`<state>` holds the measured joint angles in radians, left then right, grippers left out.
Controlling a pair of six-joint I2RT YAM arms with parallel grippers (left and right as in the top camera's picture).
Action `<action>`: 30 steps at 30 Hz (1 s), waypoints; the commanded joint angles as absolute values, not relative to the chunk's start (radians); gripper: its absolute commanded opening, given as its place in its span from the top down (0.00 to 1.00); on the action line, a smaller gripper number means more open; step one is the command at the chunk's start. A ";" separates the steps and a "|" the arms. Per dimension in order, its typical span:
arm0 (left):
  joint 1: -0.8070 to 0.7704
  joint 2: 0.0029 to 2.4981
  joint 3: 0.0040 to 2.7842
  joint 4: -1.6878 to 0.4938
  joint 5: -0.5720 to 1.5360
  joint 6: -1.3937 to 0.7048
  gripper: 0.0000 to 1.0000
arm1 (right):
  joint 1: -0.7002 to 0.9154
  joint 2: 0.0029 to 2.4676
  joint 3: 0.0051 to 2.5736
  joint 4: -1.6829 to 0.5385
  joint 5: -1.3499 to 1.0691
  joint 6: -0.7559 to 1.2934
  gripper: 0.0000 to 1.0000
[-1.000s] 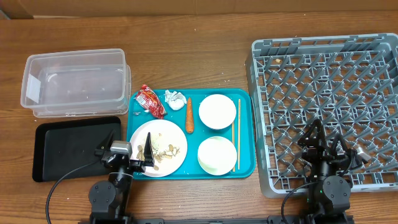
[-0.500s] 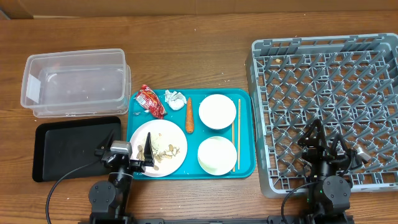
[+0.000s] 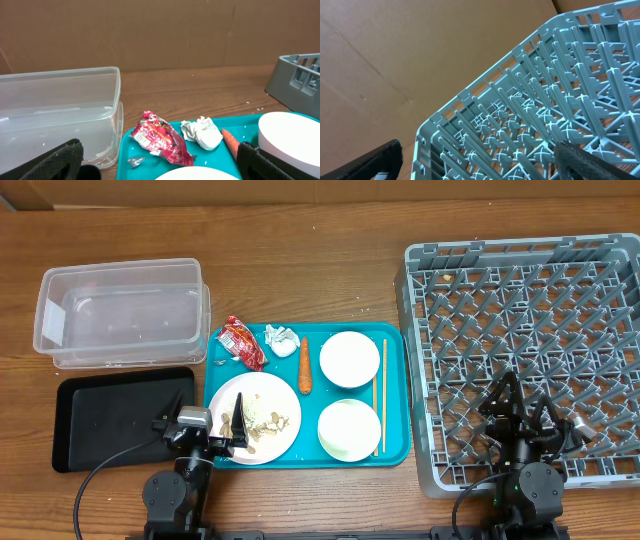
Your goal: Sort waste into correct bins and load items into the dishwasher
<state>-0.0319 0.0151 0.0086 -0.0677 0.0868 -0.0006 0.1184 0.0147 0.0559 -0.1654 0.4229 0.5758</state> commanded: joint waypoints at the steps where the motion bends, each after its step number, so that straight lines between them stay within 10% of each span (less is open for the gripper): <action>1: -0.026 0.005 0.005 -0.070 0.094 -0.014 0.00 | 0.116 0.004 0.051 -0.158 0.425 0.577 0.00; 17: -0.027 0.005 0.037 0.155 0.471 -0.039 0.00 | 0.117 0.007 0.160 -0.156 0.068 0.583 0.00; 30: -0.027 0.349 0.648 -0.260 0.408 -0.075 0.00 | 0.117 0.429 0.832 -0.814 0.027 0.683 0.00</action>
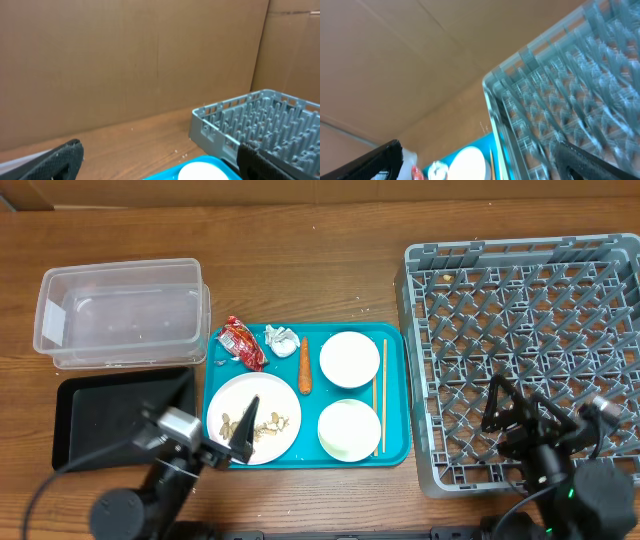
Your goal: Sort waste into correct bins and load items into the dishwasher
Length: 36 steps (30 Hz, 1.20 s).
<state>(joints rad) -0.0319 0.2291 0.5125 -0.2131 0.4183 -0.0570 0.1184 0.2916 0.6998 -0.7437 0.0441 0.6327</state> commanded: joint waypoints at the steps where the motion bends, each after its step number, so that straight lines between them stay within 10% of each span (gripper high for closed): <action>1: -0.027 0.408 0.707 -0.297 0.416 -0.075 0.00 | 0.117 0.492 0.889 -0.870 0.027 0.682 0.00; 12: -0.027 1.054 1.392 -0.856 0.625 -0.063 0.00 | 0.117 1.028 1.291 -1.184 -0.118 0.514 0.00; 22: -0.068 1.270 1.448 -0.985 0.800 -0.095 0.00 | 0.117 1.113 1.295 -1.192 -0.088 0.516 0.00; 29: -0.335 1.391 1.441 -1.131 0.324 -0.049 0.01 | 0.117 1.113 1.295 -1.192 -0.057 0.527 0.00; 36: -0.546 1.573 1.426 -1.132 0.091 -0.127 0.29 | 0.117 1.113 1.295 -1.193 -0.057 0.527 0.00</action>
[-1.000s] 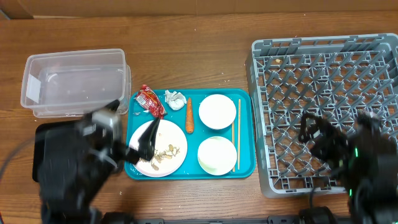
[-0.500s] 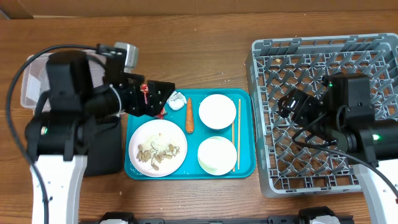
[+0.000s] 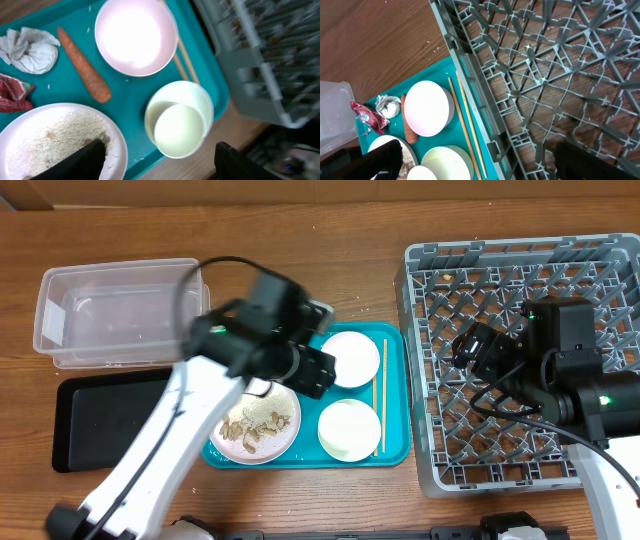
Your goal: Sort waste into correct bins and load items into the dishwasher
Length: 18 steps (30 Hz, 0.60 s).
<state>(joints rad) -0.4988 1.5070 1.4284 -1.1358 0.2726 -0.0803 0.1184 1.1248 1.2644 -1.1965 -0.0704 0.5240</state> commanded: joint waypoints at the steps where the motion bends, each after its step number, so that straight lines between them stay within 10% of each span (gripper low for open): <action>1: -0.559 1.602 1.426 -1.127 0.096 -0.136 0.31 | 0.117 1.113 1.295 -1.195 -0.057 0.527 0.00; 18: -0.651 1.875 1.426 -1.110 0.128 -0.139 0.66 | 0.117 1.120 1.282 -1.217 -0.053 0.523 0.00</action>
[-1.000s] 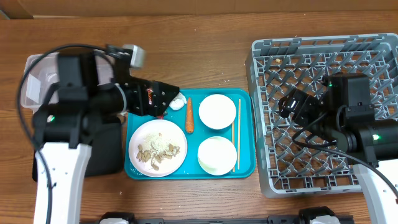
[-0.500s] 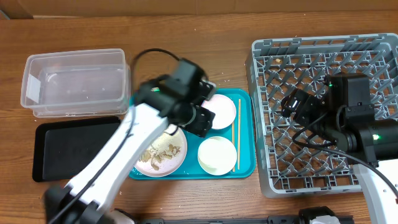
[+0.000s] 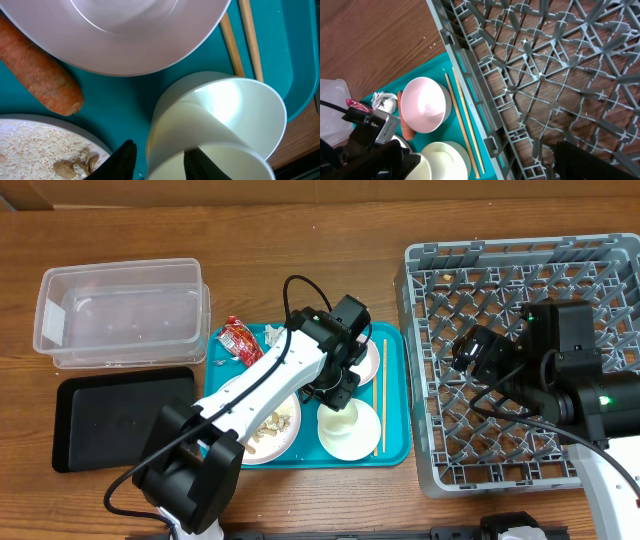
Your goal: Sort waste into correct bins and load items into the dishwasher
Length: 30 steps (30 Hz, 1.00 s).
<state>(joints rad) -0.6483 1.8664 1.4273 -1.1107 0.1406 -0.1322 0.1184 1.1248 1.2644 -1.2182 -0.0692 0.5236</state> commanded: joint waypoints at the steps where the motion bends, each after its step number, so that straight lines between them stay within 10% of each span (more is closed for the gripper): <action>1: -0.650 1.871 1.426 -1.108 0.122 -0.139 0.65 | 0.117 1.123 1.282 -1.218 -0.053 0.523 0.00; 17: -0.649 1.748 1.366 -1.148 0.094 -0.150 0.55 | 0.117 1.156 1.282 -1.226 -0.054 0.523 0.00; 30: -0.649 1.750 1.274 -1.058 0.111 -0.173 0.96 | 0.117 1.156 1.282 -1.245 -0.054 0.523 0.00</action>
